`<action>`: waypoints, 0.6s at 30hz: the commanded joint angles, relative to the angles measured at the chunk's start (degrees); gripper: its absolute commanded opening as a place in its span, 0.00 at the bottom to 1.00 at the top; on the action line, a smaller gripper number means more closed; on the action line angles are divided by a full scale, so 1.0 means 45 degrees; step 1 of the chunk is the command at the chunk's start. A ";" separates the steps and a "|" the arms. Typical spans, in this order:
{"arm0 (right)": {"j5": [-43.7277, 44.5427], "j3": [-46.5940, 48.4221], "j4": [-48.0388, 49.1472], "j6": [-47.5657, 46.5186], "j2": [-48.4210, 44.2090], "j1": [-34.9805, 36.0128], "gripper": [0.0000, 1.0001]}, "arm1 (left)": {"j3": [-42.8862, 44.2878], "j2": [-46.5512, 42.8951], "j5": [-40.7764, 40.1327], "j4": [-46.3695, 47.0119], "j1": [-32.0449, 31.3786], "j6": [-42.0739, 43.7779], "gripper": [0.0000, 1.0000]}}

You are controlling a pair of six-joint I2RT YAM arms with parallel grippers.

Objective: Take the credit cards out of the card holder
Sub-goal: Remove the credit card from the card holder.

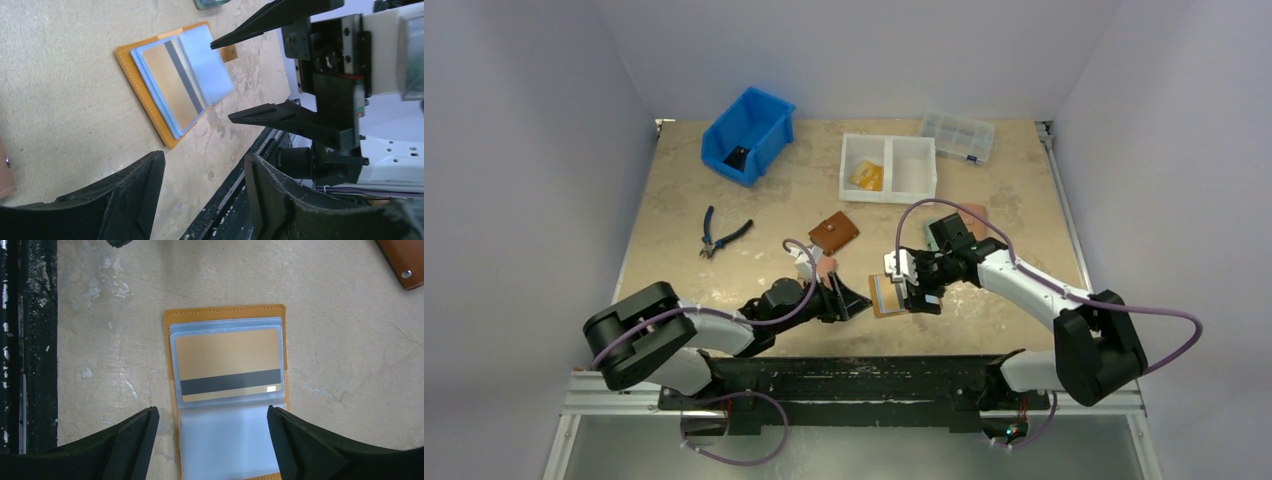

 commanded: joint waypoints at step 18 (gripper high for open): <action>0.1388 0.1179 0.0625 0.2464 0.1494 0.0043 0.34 | 0.1556 0.3284 -0.0808 0.1476 -0.0480 -0.0774 0.46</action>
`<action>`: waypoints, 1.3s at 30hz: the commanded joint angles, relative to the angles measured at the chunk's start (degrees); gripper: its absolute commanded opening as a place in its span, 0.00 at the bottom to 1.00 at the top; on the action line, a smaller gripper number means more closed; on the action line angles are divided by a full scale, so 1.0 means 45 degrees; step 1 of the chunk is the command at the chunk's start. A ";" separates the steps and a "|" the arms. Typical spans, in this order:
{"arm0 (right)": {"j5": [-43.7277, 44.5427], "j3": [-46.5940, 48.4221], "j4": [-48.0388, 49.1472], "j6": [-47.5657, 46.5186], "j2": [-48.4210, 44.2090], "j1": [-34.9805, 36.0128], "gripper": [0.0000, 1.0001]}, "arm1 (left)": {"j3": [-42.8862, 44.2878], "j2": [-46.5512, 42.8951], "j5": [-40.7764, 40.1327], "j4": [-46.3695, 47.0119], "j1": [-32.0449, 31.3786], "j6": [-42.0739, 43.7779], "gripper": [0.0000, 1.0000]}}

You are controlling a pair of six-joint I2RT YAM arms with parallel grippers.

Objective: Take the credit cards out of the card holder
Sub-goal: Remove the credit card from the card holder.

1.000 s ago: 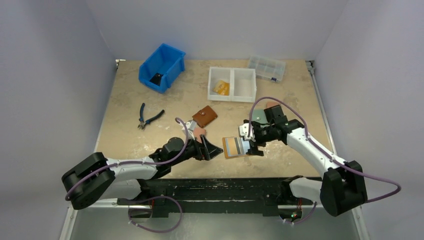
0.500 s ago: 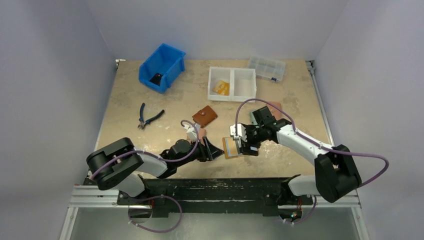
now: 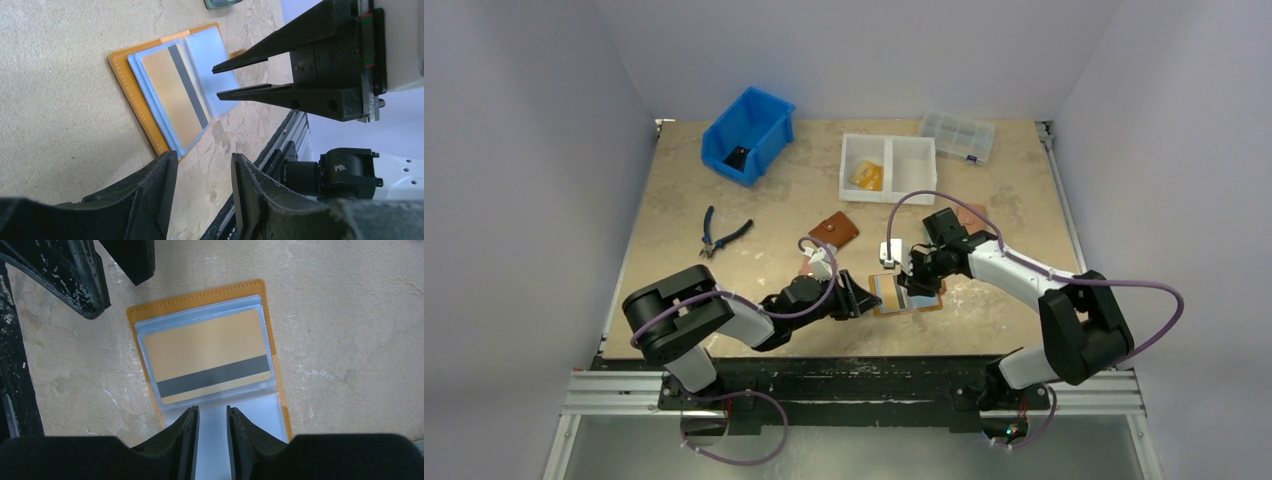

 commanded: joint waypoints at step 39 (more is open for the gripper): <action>0.1541 0.1276 -0.0080 0.1788 0.2242 0.0047 0.12 | 0.1590 0.2656 0.0452 0.1071 -0.0342 -0.0112 0.45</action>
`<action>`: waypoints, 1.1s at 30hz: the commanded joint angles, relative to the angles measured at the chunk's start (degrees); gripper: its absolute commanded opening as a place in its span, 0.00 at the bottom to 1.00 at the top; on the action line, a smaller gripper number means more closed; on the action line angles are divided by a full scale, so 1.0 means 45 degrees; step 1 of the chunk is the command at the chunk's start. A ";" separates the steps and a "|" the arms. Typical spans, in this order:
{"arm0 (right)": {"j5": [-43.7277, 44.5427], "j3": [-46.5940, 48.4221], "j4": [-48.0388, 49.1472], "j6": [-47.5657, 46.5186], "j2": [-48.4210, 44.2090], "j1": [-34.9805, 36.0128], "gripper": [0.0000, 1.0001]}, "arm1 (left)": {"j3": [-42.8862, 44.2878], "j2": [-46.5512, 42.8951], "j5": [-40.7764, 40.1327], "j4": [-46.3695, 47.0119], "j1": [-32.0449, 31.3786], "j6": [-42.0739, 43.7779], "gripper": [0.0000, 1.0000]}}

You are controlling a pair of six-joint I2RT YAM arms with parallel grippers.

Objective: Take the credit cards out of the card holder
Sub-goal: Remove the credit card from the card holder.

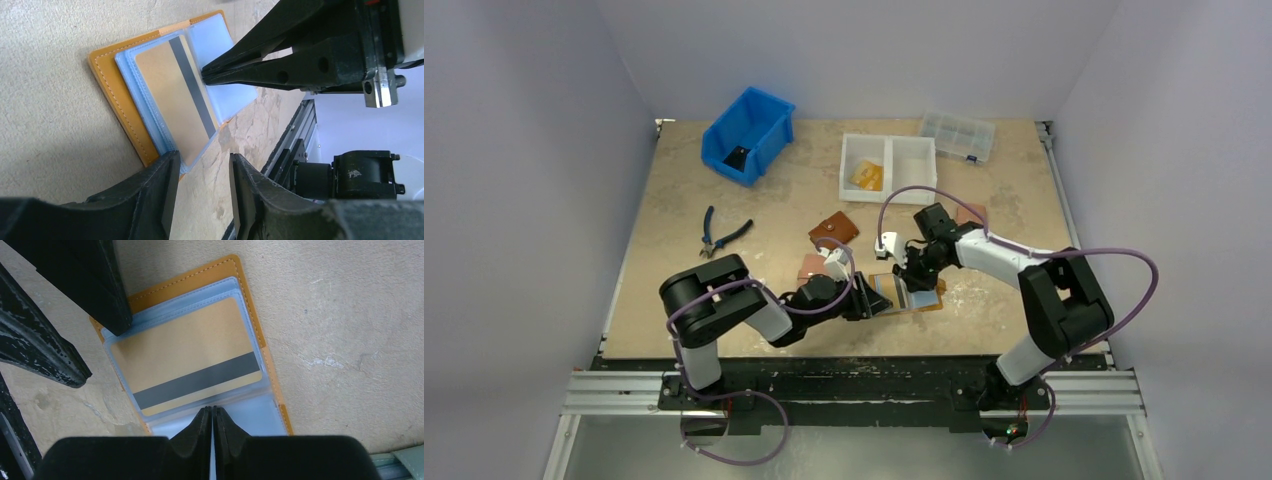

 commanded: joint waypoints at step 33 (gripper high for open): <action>-0.1511 0.0953 -0.0793 0.0520 0.0689 -0.0377 0.19 | -0.0357 0.2528 0.0794 0.7584 0.0457 -0.1350 0.50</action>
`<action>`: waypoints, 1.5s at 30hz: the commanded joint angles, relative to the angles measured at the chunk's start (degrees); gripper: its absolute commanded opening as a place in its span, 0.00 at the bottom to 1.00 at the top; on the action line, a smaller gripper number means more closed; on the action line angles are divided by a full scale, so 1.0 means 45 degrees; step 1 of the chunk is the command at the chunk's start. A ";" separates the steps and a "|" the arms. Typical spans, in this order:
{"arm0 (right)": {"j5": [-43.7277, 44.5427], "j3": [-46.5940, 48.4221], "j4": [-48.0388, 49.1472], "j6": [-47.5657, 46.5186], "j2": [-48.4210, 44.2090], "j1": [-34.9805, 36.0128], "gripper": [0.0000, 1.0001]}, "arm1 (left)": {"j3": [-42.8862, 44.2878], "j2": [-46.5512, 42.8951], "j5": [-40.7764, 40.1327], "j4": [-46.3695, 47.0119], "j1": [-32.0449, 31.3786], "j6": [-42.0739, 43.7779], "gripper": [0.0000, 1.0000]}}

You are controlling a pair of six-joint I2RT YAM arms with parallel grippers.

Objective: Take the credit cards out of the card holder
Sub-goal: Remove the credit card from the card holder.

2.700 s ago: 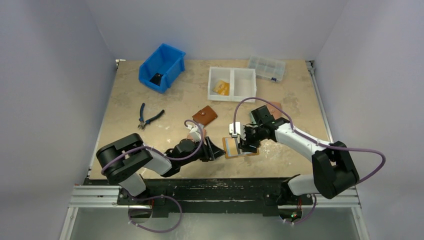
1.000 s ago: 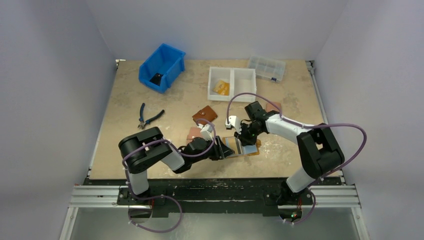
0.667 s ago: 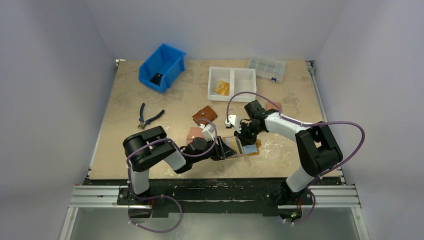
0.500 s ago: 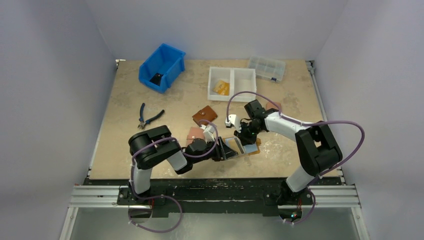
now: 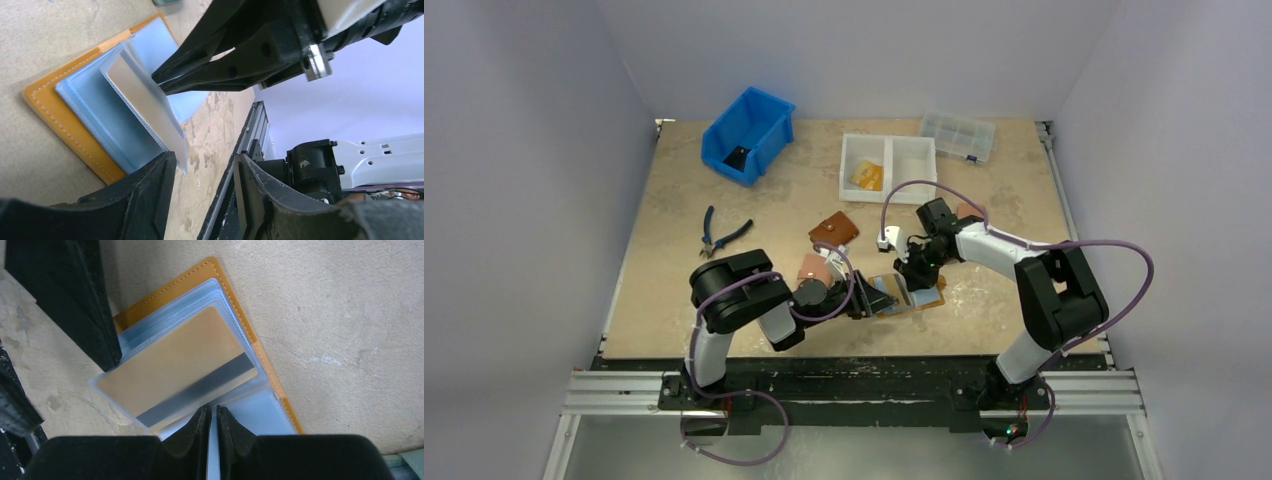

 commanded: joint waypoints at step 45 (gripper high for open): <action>-0.1221 0.0464 -0.0172 0.0586 -0.0022 -0.0576 0.25 | 0.0356 -0.0145 -0.0010 0.4293 0.0302 0.0116 0.56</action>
